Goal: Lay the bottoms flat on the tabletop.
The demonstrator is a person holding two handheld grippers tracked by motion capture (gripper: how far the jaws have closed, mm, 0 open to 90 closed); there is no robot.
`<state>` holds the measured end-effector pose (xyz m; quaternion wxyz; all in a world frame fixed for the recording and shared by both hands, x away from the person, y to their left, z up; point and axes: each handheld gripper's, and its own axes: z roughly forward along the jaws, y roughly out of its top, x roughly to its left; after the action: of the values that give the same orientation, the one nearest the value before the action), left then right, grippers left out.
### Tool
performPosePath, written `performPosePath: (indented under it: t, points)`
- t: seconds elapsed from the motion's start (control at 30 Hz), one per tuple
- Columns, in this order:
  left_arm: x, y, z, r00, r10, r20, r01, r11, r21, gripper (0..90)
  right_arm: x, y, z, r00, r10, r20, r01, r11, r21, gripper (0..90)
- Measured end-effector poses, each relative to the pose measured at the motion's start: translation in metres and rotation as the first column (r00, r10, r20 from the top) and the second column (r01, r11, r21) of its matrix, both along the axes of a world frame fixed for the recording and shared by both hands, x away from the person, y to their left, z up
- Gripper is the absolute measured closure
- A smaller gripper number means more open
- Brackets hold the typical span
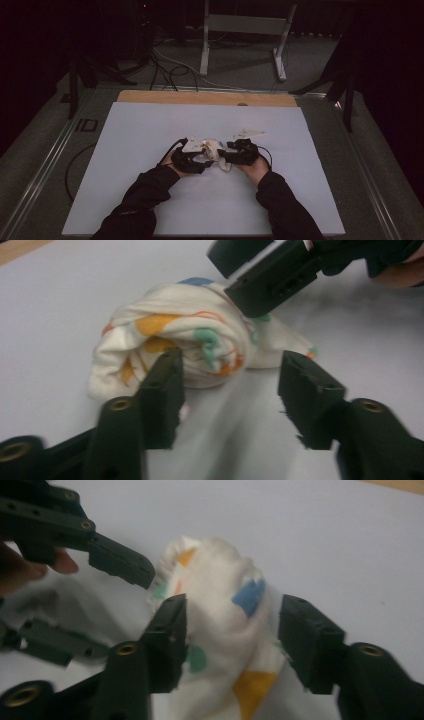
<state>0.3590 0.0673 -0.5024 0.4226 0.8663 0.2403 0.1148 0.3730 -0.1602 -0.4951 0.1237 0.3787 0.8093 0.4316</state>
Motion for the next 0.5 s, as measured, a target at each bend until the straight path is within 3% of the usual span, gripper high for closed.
performPosePath:
  t: [0.1, 0.27, 0.33, 0.4, 0.5]
  points:
    - [0.008, -0.002, -0.004, 0.9996, 0.02, -0.022, -0.02, 0.9996, -0.021, 58.5, 0.0, -0.001, -0.005, 0.9997, 0.006, -0.022, -0.006, 1.0, -0.004, 61.1]
    - [0.013, -0.008, -0.01, 0.9992, 0.023, -0.033, -0.024, 0.9997, -0.002, 68.5, 0.0, 0.002, -0.008, 0.9983, 0.038, -0.044, -0.039, 0.999, -0.018, 72.0]
    - [0.015, -0.011, -0.012, 0.9988, 0.035, -0.035, -0.035, 0.9994, -0.002, 75.1, 0.0, 0.003, -0.009, 0.998, 0.045, -0.043, -0.047, 0.998, -0.04, 83.3]
    - [0.017, -0.01, -0.01, 0.9982, 0.042, -0.044, -0.043, 0.999, -0.016, 81.9, 0.0, 0.001, -0.009, 0.9984, 0.044, -0.035, -0.046, 0.997, -0.054, 88.1]
    - [0.017, -0.009, -0.008, 0.9982, 0.047, -0.037, -0.047, 0.9989, -0.004, 85.2, 0.0, -0.002, -0.006, 0.9987, 0.045, -0.026, -0.046, 0.998, -0.046, 89.1]
